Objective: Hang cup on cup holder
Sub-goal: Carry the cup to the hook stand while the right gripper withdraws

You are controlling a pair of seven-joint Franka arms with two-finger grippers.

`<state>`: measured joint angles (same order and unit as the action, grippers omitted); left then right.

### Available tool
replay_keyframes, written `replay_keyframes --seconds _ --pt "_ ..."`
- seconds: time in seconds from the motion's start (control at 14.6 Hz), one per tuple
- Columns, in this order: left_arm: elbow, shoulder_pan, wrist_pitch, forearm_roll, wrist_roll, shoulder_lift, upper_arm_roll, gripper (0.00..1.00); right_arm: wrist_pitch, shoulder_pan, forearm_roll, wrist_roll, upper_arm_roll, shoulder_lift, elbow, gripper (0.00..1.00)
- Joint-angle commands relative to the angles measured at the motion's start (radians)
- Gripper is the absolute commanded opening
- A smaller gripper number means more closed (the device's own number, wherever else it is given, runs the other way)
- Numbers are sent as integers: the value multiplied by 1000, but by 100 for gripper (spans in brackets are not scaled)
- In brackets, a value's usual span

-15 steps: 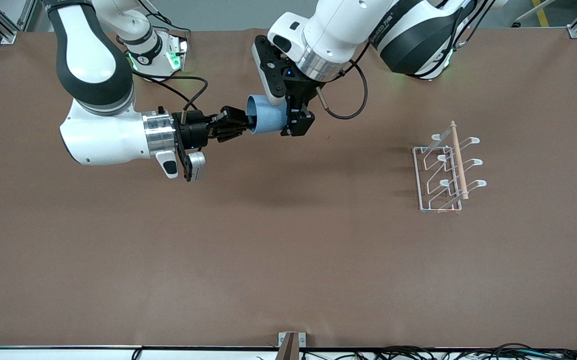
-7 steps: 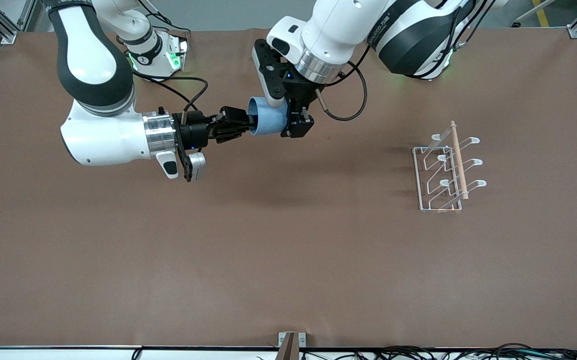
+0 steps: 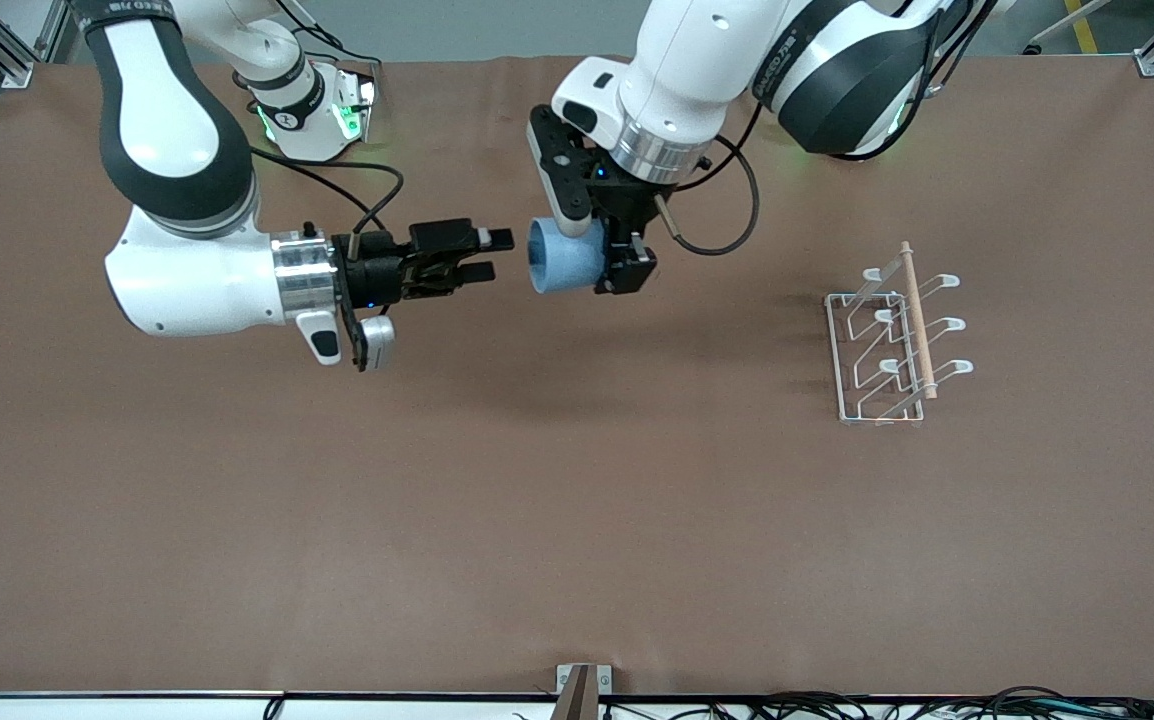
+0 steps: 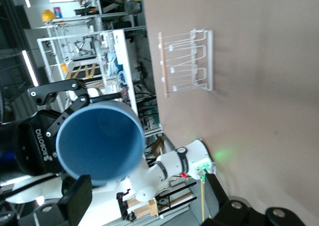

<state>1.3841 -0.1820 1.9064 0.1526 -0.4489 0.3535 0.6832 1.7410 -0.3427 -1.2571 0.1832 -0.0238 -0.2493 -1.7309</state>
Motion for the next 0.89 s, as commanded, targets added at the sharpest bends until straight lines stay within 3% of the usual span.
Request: replay_keyframes --seconds 0.0,0.34,0.55,0.82 --pt "-19 28 -128 82 -7 -5 1 48 -5 66 150 -21 -13 22 -30 100" --pt "-16 29 -378 333 -30 -5 1 48 -3 155 575 -22 -28 59 -30 100" --pt "-13 64 -475 450 -158 -5 -1 48 -15 201 893 -21 -27 129 -29 100" --pt "-10 136 -611 556 -374 -7 1 49 -50 202 1226 -19 -25 220 -3 100"
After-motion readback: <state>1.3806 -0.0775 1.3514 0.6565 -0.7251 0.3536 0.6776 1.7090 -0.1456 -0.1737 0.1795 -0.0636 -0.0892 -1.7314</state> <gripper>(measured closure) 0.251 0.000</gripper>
